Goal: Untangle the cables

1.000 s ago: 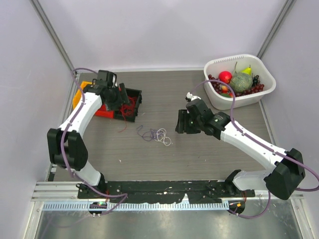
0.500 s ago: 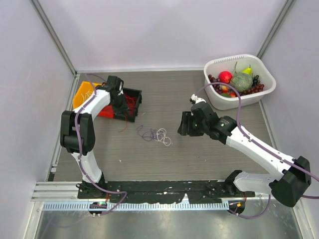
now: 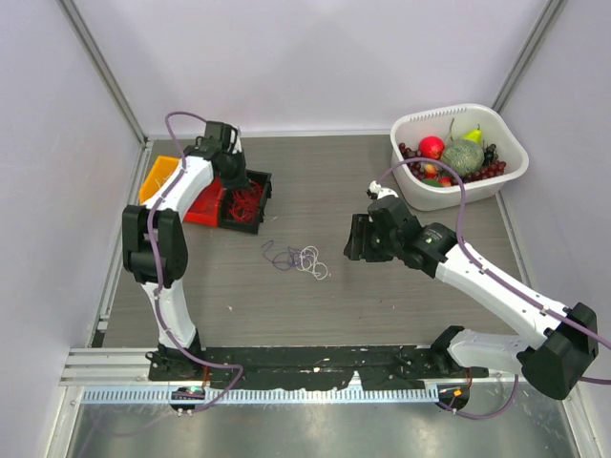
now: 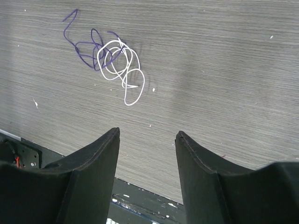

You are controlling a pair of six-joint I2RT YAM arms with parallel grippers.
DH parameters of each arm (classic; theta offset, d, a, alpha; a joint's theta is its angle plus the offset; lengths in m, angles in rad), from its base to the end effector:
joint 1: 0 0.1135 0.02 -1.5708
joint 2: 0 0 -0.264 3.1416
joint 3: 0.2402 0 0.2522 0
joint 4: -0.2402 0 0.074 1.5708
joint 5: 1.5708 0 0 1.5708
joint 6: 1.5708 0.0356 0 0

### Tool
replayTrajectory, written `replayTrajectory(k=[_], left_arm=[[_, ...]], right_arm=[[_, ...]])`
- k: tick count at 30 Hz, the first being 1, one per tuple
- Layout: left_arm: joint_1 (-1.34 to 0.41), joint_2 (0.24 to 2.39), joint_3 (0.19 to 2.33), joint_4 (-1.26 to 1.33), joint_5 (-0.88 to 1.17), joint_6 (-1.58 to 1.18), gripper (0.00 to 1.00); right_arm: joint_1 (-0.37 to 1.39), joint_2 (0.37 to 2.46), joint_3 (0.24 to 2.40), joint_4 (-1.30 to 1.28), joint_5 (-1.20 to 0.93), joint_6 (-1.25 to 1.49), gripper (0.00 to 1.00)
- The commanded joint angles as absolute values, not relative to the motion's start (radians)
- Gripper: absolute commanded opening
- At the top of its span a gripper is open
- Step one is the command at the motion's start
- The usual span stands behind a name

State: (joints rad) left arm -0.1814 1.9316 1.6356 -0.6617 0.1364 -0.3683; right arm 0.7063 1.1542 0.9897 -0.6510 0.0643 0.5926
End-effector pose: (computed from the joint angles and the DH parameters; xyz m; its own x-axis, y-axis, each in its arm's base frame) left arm 0.4200 -0.0820 0.2571 -0.8426 -0.2081 -0.4968 -0.0511 0.9491 -0.3109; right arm 0.1839 0.1538 0.2943 -0.8025 0.0480 -0.5948 -0.2001 0.9174 0.3441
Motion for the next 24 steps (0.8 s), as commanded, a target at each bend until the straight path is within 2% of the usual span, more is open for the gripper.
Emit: replayTrajectory(k=[1,7,9,10,13,15,17,21,23,24], left_arm=[[-0.179,1.965,1.64,-0.527,0.218,-0.305,0.0],[-0.181,1.957,1.543,-0.393,0.232,-0.233,0.0],[-0.176,1.938,1.517,-0.419,0.236,-0.233,0.0],[-0.176,1.924,1.503,-0.432,0.236,-0.242,0.04],[-0.176,1.835,1.451,-0.46,0.207,-0.27,0.37],[-0.175,1.757,1.419,-0.488,0.173,-0.288,0.52],[-0.175,1.671,1.393,-0.511,0.138,-0.317,0.59],[-0.176,1.519,1.353,-0.586,0.146,-0.365,0.66],[-0.189,1.429,1.306,-0.61,0.199,-0.39,0.81],[-0.202,1.381,1.264,-0.614,0.225,-0.408,0.81]], right_arm=[[0.704,1.157,1.035,-0.663,0.074,0.604,0.56],[0.704,1.114,0.994,-0.669,0.072,0.629,0.54],[0.704,1.108,0.986,-0.669,0.075,0.627,0.54],[0.704,1.111,0.986,-0.67,0.072,0.63,0.54],[0.704,1.12,0.992,-0.66,0.049,0.647,0.54],[0.704,1.129,0.986,-0.638,0.031,0.65,0.53],[0.704,1.153,0.986,-0.62,0.018,0.643,0.53],[0.706,1.247,1.0,-0.589,-0.04,0.611,0.54],[0.712,1.3,1.015,-0.566,-0.084,0.595,0.55],[0.715,1.316,1.017,-0.533,-0.109,0.589,0.56]])
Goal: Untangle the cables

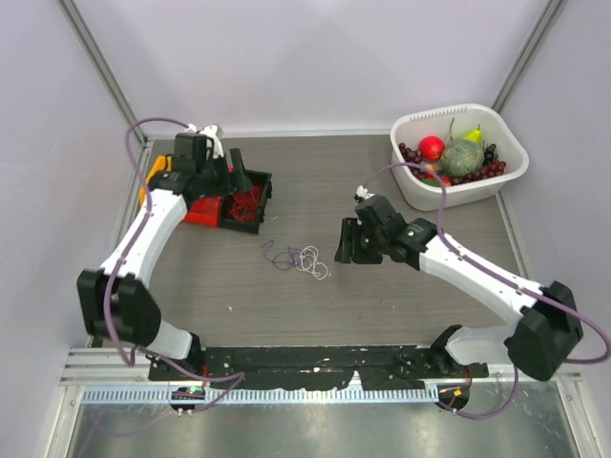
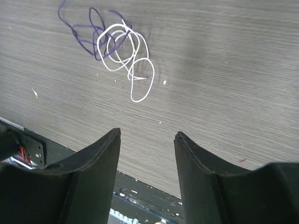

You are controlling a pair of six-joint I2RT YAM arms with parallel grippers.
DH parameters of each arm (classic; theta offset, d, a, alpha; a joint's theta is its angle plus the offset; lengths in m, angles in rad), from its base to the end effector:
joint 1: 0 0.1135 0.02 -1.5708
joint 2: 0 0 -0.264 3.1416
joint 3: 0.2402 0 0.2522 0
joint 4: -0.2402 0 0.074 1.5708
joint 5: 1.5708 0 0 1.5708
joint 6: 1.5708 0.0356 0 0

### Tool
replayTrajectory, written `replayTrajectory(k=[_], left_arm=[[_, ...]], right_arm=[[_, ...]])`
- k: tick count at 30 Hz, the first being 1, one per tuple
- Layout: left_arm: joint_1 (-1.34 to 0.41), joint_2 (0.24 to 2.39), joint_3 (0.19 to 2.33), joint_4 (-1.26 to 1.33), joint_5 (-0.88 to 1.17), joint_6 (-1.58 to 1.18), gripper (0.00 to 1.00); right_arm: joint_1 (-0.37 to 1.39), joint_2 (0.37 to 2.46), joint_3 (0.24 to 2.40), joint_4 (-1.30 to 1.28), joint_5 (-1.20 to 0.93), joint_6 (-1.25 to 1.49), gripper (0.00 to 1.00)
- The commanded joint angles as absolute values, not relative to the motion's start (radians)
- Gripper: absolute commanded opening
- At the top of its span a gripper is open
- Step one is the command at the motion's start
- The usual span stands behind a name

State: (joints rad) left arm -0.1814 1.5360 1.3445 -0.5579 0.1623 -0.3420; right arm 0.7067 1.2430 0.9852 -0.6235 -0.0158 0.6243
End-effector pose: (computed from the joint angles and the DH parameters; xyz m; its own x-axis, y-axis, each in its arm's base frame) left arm 0.3360 -0.0675 0.3153 -0.7300 -0.2026 -0.6528 0.0527 0.9356 -0.3492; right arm 0.1950 0.1672 0.2744 -0.8601 0.0342 -0.5090 -0.1900 0.9045 0.3817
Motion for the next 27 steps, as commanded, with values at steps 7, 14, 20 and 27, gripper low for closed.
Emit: replayTrajectory(k=[7,14,20,27], left_arm=[[-0.385,1.096,0.921,-0.583,0.273,-0.59,0.77],[-0.44,0.901,0.761,-0.594,0.287,-0.684,0.79],[-0.442,0.786,0.755,-0.678,0.284,-0.707,0.79],[-0.44,0.701,0.788,-0.794,0.248,-0.68,0.8]], right_arm=[[0.715,1.578,1.138,-0.391,-0.239,0.675,0.59],[0.739,1.744,1.21,-0.295,-0.252,0.807,0.49],[0.756,1.819,1.215,-0.272,-0.224,0.859,0.41],[0.765,1.864,1.288,-0.319,-0.146,0.833,0.24]])
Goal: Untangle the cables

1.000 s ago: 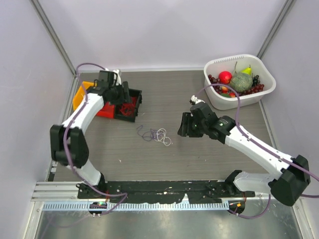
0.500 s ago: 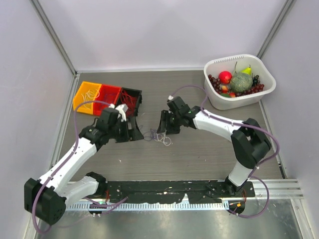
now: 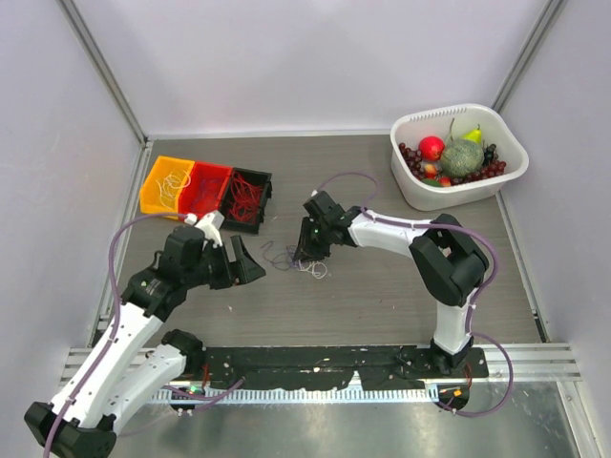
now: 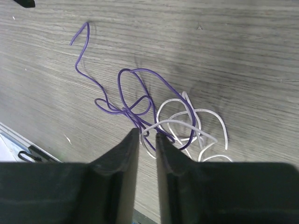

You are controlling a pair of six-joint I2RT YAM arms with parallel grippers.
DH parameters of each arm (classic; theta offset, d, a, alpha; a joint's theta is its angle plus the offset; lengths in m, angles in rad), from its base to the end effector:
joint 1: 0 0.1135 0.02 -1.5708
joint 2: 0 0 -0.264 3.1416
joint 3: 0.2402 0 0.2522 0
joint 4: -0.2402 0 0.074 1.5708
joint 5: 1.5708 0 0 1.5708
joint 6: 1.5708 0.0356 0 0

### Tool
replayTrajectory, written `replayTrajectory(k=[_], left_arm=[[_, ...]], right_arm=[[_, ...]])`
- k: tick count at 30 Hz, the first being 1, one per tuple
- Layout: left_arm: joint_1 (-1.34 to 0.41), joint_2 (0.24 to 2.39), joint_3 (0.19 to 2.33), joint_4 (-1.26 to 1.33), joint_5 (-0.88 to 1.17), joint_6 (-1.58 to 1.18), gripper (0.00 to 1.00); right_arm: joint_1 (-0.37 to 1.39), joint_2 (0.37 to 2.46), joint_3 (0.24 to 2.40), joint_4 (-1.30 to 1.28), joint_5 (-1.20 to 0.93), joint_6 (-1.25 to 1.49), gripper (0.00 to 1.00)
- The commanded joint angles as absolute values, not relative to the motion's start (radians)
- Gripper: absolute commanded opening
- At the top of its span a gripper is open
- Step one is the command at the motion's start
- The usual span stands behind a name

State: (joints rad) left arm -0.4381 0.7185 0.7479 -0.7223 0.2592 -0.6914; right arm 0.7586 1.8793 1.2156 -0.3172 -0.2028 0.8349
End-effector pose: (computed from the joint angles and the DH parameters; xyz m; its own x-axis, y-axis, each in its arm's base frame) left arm 0.1299 -0.0709 0.2852 -0.8209 -0.2960 -0.4883 0.0846 0.7826 -0.6167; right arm 0.2786 0.2739 0.1709 -0.9646 0.0861 -0.2493 -0.0598 0.8492 0.5247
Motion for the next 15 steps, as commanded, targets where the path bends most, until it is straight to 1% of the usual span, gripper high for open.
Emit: replayTrajectory(k=[1,2,4,6,9,12,15], left_arm=[[-0.44,0.695,0.793,-0.802,0.253,-0.677,0.8],[-0.44,0.692,0.796,-0.796,0.261,-0.676,0.81],[-0.439,0.692,0.799,-0.75,0.296,-0.684,0.82],[-0.44,0.704,0.802,-0.645,0.372,-0.695,0.83],[-0.44,0.751,0.818,-0.459,0.504,-0.733,0.82],[-0.439,0.831,0.857,-0.283,0.587,-0.771,0.77],[-0.44,0.926,0.919,-0.113,0.676,-0.822,0.79]], right_arm=[[0.765,1.859,1.29,-0.334,-0.134,0.816,0.22],[0.765,1.842,1.29,-0.34,-0.13,0.812,0.14],[0.765,1.809,1.289,-0.363,-0.146,0.781,0.04],[0.765,1.752,1.29,-0.408,-0.179,0.753,0.01],[0.765,1.601,1.285,-0.477,-0.239,0.703,0.01],[0.764,1.461,1.292,-0.531,-0.291,0.673,0.01],[0.759,1.346,1.316,-0.54,-0.359,0.681,0.01]])
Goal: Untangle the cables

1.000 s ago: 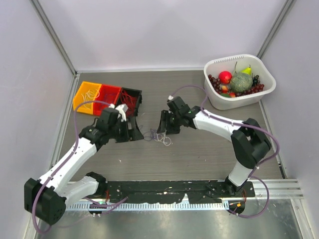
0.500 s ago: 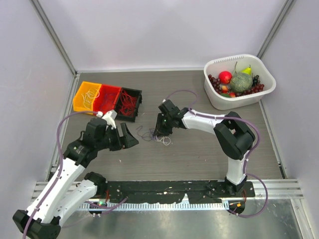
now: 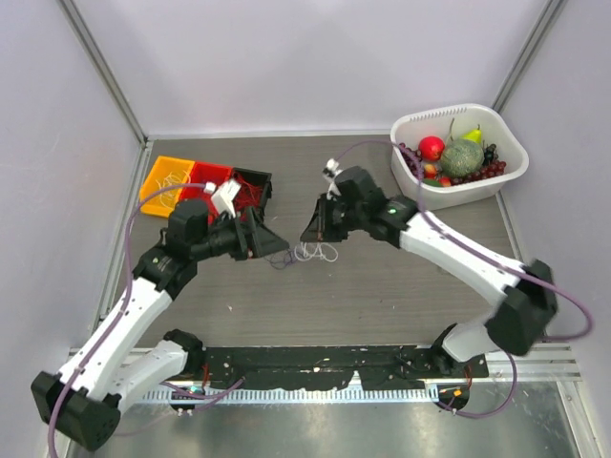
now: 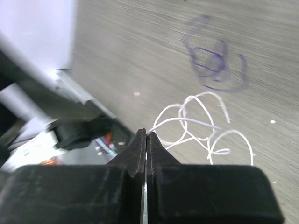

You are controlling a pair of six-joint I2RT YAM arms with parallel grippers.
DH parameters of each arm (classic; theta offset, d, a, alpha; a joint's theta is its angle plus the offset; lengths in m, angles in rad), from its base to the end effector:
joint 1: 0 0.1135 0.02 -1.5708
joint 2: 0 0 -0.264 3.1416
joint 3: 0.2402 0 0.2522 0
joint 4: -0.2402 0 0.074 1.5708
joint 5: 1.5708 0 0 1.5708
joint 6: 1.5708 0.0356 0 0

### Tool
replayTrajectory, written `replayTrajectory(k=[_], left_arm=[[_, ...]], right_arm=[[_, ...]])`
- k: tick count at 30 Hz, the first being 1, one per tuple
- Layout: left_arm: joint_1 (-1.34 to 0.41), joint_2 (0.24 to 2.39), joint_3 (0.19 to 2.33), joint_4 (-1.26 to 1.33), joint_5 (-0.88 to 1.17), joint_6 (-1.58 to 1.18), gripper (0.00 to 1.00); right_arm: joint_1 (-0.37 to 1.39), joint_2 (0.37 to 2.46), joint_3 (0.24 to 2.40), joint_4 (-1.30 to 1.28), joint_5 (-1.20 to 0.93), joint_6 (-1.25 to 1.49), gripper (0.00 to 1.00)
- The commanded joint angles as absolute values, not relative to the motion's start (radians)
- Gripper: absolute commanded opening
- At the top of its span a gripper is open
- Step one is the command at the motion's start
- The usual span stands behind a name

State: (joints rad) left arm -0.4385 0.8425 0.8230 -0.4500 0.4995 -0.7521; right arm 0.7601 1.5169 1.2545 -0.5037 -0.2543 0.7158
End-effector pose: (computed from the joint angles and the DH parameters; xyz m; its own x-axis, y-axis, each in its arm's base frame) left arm 0.1596 -0.0937 0.3181 -0.8180 -0.2788 -0.5032 0.2748 0.5792 -0.7675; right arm 0.2374 0.2380 0.2963 -0.9030 0.0179 -0.4293 -0.2726 0.7485 0.6045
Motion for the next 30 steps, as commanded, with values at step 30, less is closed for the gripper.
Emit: replayTrajectory(k=[30], left_arm=[[-0.65,0.879,0.988,-0.146,0.248,-0.646,0.89]], right_arm=[[0.681,1.175,1.362,-0.307,-0.328,1.135,0.01]])
